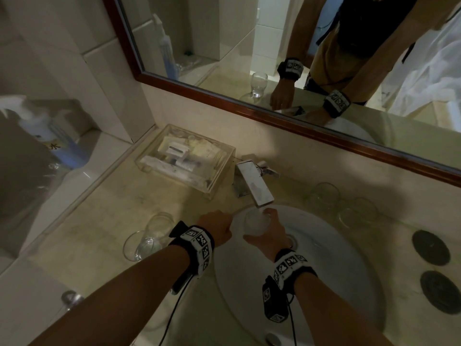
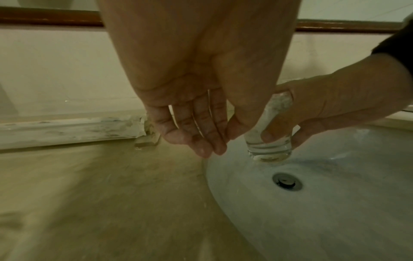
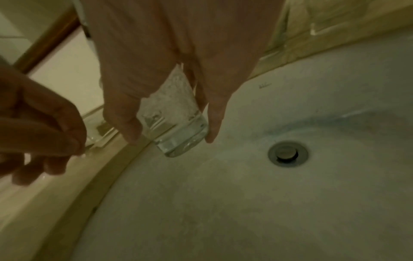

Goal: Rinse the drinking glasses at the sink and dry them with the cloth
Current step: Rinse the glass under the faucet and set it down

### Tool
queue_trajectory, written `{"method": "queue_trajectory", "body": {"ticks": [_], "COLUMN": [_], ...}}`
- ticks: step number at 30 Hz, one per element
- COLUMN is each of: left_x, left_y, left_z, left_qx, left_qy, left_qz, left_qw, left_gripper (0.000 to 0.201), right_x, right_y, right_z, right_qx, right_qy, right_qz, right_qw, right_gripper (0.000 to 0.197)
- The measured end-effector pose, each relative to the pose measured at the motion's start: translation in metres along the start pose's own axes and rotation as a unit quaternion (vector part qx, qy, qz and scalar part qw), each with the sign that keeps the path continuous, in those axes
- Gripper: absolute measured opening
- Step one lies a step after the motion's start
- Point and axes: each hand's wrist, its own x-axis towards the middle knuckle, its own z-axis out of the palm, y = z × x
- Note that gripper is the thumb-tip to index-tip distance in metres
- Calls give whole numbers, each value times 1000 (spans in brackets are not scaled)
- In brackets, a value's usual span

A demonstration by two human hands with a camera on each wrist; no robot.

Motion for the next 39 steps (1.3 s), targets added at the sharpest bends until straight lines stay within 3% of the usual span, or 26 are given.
{"method": "queue_trajectory", "body": {"ticks": [3,8,12,15,20,24,28,31,33,37,39], "left_x": [-1,0,0,-1,0,1,0,-1,-2,-3,-4], "left_y": [-1,-3,-2,-3,-5,-3,-4,-7,-10,-15,-17], "left_z": [0,2,1,0,0,0,1,0,0,0,1], "left_qx": [-5,-8,-9,-7,-10,-13,-12,-9,-9,-10,-10], "left_qy": [0,-8,-7,-5,-7,-10,-9,-9,-9,-7,-9], "left_qz": [-2,-8,-8,-7,-15,-15,-19,-20,-22,-25,-24], "left_qw": [1000,1000,1000,1000,1000,1000,1000,1000,1000,1000,1000], "left_gripper": [20,21,20,21,22,22,23,22,21,21,21], "right_x": [0,0,1,4,9,13,19,22,23,27,28], "right_y": [-3,2,1,-3,-8,-14,-19,-22,-22,-14,-11], "right_z": [0,-2,-10,-21,-34,-35,-30,-28,-27,-17,-14], "right_qx": [29,-8,-74,-220,-357,-425,-395,-249,-174,-46,-48], "right_qy": [37,-9,4,-35,-117,-144,-148,-138,-126,-86,-88], "right_qz": [18,2,3,4,-7,-20,2,19,29,70,79], "right_qw": [999,1000,997,975,927,893,907,958,976,993,992], "right_gripper": [79,78,81,85,94,99,103,97,89,88,86]}}
